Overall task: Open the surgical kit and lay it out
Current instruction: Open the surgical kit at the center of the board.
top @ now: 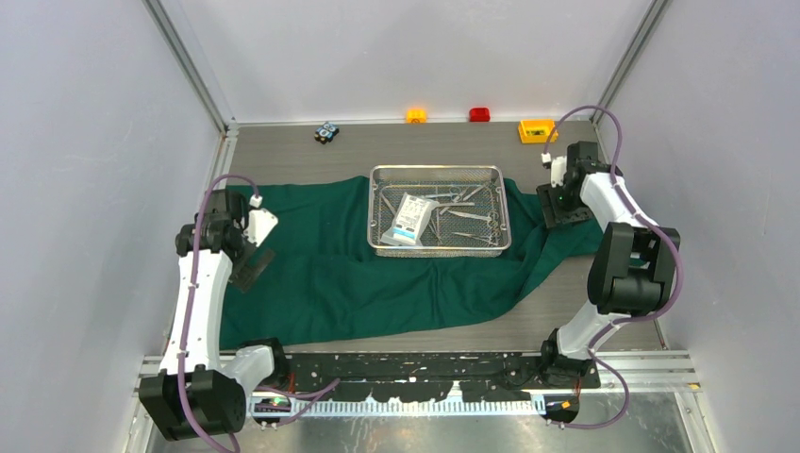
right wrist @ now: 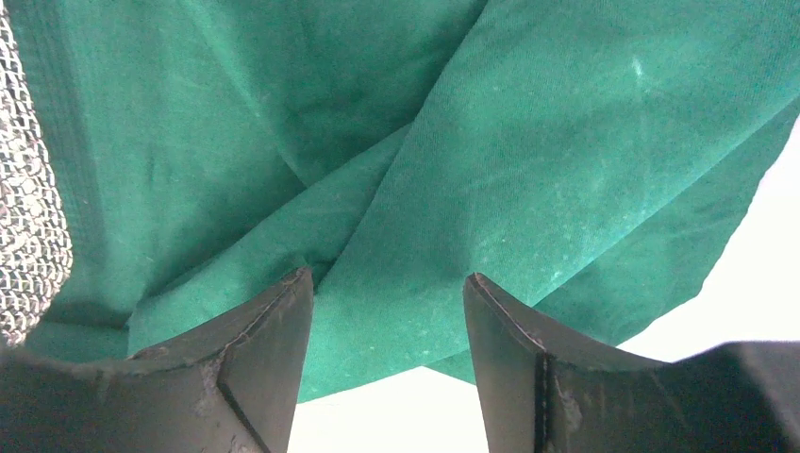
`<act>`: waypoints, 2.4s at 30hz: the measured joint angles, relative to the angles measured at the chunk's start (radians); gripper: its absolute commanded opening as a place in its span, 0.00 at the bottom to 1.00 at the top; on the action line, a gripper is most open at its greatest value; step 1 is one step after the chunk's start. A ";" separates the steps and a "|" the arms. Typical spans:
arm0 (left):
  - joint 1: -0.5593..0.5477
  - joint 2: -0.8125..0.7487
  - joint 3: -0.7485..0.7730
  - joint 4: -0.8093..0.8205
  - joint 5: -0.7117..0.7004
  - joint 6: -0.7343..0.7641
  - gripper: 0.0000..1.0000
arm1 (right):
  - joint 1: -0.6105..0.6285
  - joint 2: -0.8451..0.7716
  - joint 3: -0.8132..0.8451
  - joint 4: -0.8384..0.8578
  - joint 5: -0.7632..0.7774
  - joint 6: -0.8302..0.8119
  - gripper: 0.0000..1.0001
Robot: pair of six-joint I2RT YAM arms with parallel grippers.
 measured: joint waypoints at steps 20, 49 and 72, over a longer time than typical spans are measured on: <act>-0.016 0.005 0.012 0.006 0.029 -0.001 1.00 | -0.014 0.049 -0.037 0.016 0.064 -0.045 0.14; -0.225 0.095 0.038 0.121 0.074 -0.004 1.00 | -0.097 -0.753 -0.395 -0.340 0.358 -0.115 0.08; -0.269 0.423 0.243 0.213 0.186 -0.116 1.00 | -0.106 -0.851 -0.243 -0.554 0.181 -0.120 0.71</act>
